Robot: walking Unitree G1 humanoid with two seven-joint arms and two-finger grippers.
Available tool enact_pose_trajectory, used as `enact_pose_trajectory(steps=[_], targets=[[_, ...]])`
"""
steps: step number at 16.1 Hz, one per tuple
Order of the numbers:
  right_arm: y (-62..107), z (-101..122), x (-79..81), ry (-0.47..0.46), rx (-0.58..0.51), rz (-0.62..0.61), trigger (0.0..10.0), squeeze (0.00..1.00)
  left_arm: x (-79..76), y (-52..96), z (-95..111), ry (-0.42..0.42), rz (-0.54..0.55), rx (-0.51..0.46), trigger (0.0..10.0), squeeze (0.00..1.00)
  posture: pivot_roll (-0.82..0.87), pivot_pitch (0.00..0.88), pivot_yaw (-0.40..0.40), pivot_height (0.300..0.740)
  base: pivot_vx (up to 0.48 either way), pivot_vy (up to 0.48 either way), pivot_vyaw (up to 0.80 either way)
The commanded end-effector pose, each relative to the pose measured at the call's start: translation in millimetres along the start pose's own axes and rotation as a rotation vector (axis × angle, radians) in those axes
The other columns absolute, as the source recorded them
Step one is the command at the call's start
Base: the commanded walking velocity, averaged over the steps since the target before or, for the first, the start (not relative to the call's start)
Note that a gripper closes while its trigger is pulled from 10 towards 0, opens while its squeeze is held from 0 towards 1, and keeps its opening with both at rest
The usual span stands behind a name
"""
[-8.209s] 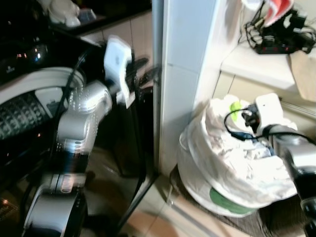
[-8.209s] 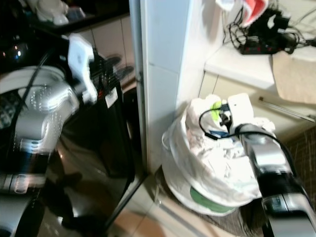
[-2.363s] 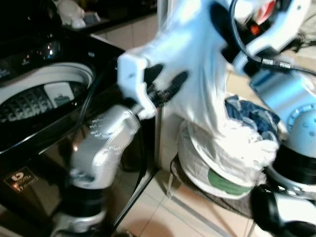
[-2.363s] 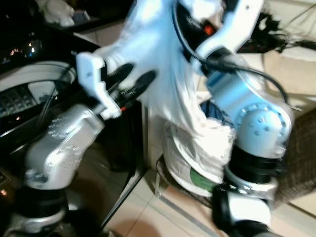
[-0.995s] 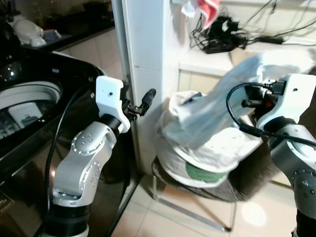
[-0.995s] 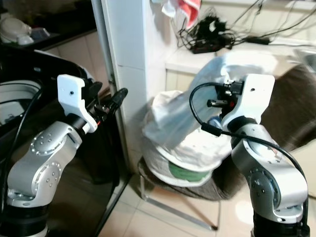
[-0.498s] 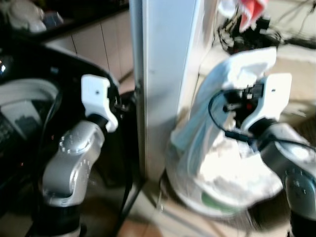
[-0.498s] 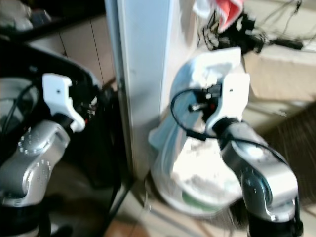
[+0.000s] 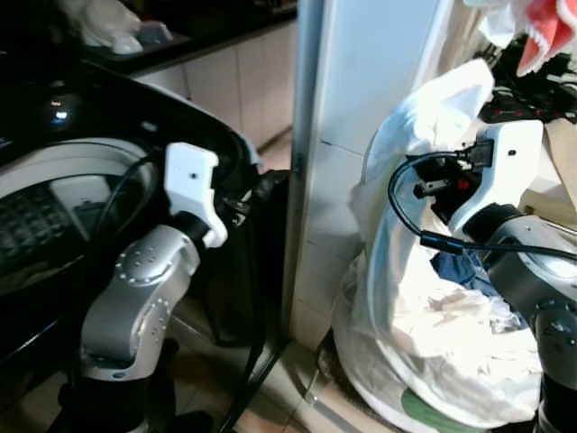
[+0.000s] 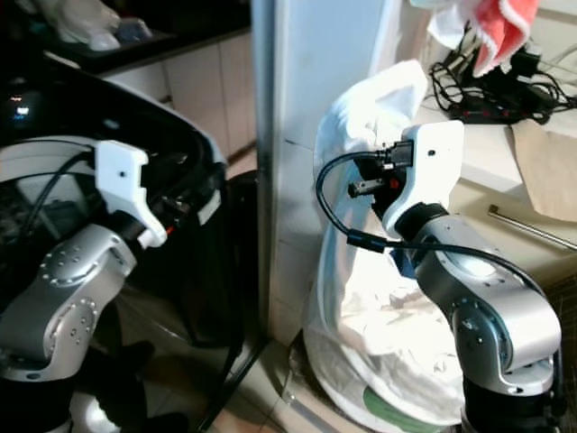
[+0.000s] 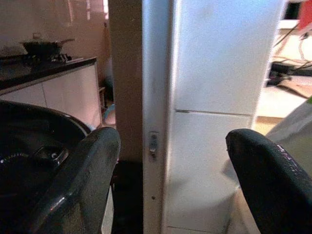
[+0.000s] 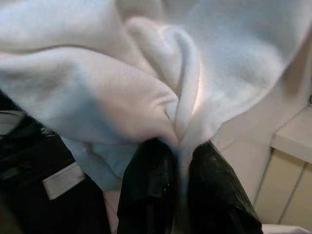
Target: Clothes washing
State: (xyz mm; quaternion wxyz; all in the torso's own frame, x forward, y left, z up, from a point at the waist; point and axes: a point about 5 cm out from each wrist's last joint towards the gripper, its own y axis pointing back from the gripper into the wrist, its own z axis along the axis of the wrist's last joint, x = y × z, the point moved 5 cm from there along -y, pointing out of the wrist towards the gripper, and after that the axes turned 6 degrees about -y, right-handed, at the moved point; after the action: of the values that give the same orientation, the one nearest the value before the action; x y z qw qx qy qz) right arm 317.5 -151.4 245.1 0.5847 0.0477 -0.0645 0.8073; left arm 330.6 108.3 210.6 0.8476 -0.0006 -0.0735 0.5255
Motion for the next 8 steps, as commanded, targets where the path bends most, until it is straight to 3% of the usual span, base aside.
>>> enact_pose_trajectory(steps=[1,5,6,7,8], targets=[[0.7,23,8.8,-0.034,-0.072,0.053,10.0,0.00,-6.6,-1.0,3,0.001,-0.035,-0.009,10.0,0.00,-0.11,0.000,-0.010,0.740,0.000,0.000,0.00],[-1.6,43,29.5,-0.146,-0.100,0.223,10.0,0.00,-16.5,-3.4,16,0.122,-0.102,-0.086,10.0,0.00,-0.11,0.000,-0.012,0.740,0.000,0.000,0.00],[-1.9,46,34.2,-0.154,-0.091,0.268,10.0,0.00,-21.4,-4.7,17,0.160,-0.135,-0.094,10.0,0.67,-0.11,0.000,-0.015,0.740,0.000,0.000,0.00],[-6.4,57,39.8,-0.205,-0.115,0.306,10.0,0.00,-36.0,-5.4,23,0.205,-0.228,-0.112,10.0,1.00,-0.12,0.000,-0.013,0.740,0.000,0.000,0.00],[-11.0,69,45.2,-0.267,-0.148,0.339,10.0,0.00,-49.7,-5.7,29,0.260,-0.307,-0.130,10.0,1.00,-0.12,0.000,-0.013,0.740,0.000,0.000,0.00]])
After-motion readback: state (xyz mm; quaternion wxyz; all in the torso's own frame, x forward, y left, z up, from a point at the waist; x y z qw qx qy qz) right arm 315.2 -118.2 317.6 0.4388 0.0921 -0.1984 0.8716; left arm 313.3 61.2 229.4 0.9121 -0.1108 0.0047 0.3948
